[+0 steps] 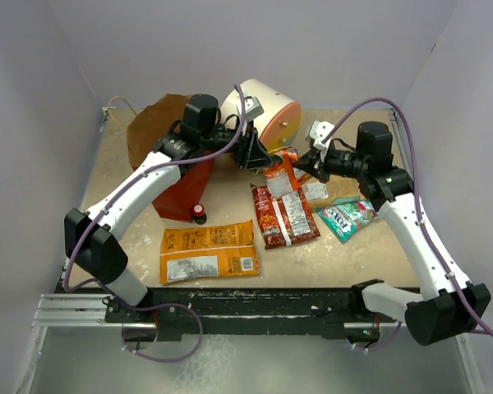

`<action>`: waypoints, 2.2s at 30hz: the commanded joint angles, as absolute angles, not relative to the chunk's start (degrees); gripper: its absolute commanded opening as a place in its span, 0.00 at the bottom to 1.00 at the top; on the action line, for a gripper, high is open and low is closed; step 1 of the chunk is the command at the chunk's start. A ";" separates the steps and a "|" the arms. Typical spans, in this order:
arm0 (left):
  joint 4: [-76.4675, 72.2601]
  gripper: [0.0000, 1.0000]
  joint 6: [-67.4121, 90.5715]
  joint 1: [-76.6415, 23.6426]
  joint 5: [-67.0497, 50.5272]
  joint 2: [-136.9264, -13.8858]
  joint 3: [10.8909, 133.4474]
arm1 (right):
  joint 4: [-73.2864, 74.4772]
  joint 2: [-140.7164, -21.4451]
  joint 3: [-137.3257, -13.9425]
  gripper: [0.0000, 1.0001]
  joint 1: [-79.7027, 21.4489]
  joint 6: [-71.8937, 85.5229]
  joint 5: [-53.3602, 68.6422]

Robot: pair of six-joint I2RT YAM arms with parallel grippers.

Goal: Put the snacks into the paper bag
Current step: Pick up the snack from the center of the board, then place the snack in the paper bag.

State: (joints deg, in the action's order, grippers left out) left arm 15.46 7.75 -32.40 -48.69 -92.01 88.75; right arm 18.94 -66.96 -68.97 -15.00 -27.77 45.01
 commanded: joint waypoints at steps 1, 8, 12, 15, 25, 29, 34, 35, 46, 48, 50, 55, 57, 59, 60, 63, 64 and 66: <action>11.78 0.29 9.67 -33.09 -51.18 -91.97 91.19 | 13.96 -64.04 -66.92 0.00 -15.29 -29.10 47.29; 11.70 0.15 8.59 -33.40 -51.42 -90.08 89.87 | 12.77 -61.35 -64.09 0.23 -15.29 -28.72 46.12; 11.34 0.09 7.05 -33.39 -51.28 -87.48 88.59 | 13.13 -59.93 -62.80 0.49 -15.29 -28.86 45.22; 12.83 0.07 4.38 -33.40 -49.65 -84.92 88.18 | 13.10 -58.13 -61.66 0.57 -15.14 -28.92 44.06; 22.08 0.05 -3.98 -30.29 -36.56 -76.88 92.20 | 14.16 -52.67 -59.47 0.65 -8.06 -28.31 47.61; 25.56 0.05 -4.27 -25.06 -32.59 -73.89 95.98 | 12.90 -51.94 -58.58 0.66 -6.19 -26.78 46.45; 31.71 0.05 -7.00 -19.74 -25.10 -70.49 102.05 | 11.87 -51.13 -57.24 0.66 -5.29 -26.66 44.74; 32.68 0.05 -8.16 -19.17 -22.23 -69.99 102.87 | 11.87 -51.23 -56.26 0.66 -5.27 -26.65 44.66; 29.56 0.09 -20.67 -16.36 2.75 -69.31 99.25 | 9.59 -50.85 -54.29 0.68 -5.10 -27.15 40.62; 28.98 0.09 -20.87 -16.33 3.22 -70.38 97.95 | 9.58 -50.69 -54.23 0.68 -5.10 -27.18 40.39; 30.39 0.09 -21.04 -16.31 3.56 -72.16 98.18 | 9.58 -50.42 -54.15 0.68 -5.10 -27.21 40.26; 34.90 0.09 -21.88 -16.35 4.27 -76.35 97.33 | 9.57 -49.87 -53.95 0.68 -5.10 -27.19 40.34; 36.51 0.09 -21.68 -16.34 3.40 -77.55 96.57 | 9.66 -49.98 -53.89 0.68 -5.10 -27.33 40.35; 38.03 0.10 -21.13 -16.29 2.57 -78.69 95.86 | 9.46 -50.14 -53.63 0.68 -5.10 -27.34 40.41; 38.61 0.10 -20.70 -16.19 2.02 -79.46 95.31 | 9.41 -50.25 -53.54 0.68 -5.10 -27.26 40.49; 39.20 0.10 -18.85 -15.44 -0.59 -80.53 92.76 | 9.29 -50.36 -53.40 0.69 -5.12 -27.33 40.70; 38.94 0.10 -17.91 -15.04 -1.66 -80.72 91.76 | 9.25 -50.36 -53.33 0.69 -5.12 -27.30 40.69; 38.64 0.10 -16.30 -14.08 -3.83 -80.90 90.50 | 9.08 -50.37 -53.09 0.70 -5.10 -27.33 40.62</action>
